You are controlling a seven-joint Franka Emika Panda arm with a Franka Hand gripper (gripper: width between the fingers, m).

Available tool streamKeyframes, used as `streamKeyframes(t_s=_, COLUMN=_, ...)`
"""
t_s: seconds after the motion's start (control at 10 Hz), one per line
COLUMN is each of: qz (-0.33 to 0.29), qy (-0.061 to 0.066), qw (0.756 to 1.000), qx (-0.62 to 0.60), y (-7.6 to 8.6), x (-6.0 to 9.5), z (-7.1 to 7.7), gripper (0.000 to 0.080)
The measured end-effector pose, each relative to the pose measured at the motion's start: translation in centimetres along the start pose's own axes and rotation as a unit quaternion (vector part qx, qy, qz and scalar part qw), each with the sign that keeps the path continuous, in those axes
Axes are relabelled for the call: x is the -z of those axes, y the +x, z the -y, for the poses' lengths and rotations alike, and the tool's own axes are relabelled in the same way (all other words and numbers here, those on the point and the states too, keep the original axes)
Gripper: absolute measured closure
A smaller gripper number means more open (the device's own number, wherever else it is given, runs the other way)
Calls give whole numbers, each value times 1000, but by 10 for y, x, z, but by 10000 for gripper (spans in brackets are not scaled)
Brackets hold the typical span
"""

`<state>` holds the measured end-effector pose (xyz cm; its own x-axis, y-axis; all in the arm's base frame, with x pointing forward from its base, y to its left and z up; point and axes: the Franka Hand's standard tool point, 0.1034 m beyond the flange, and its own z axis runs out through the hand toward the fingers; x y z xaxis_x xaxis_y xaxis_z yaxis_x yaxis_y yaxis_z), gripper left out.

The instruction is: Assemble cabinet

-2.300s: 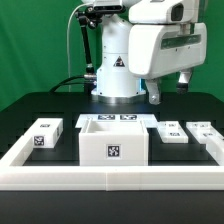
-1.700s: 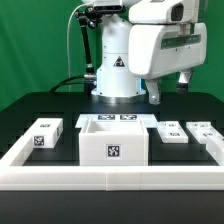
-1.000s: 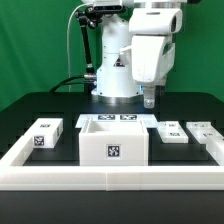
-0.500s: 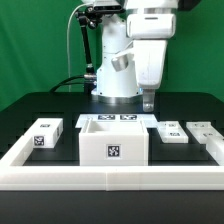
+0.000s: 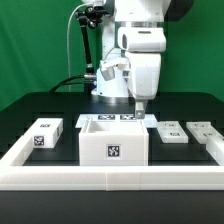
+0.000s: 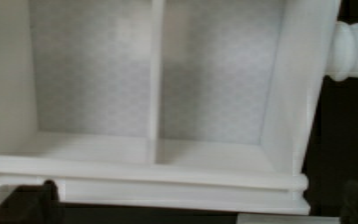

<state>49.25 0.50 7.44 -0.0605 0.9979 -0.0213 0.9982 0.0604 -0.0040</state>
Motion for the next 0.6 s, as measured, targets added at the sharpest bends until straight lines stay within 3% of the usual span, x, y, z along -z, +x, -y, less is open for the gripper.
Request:
streamKeyframes(t_s=0.2, qz=0, qy=1, qw=1000, qx=0, y=-1, x=-1, z=2, gripper=3)
streamKeyframes(t_s=0.6, qz=-6, qy=15, qw=1000, qx=-13, y=-14, x=-22, z=39, gripper=3)
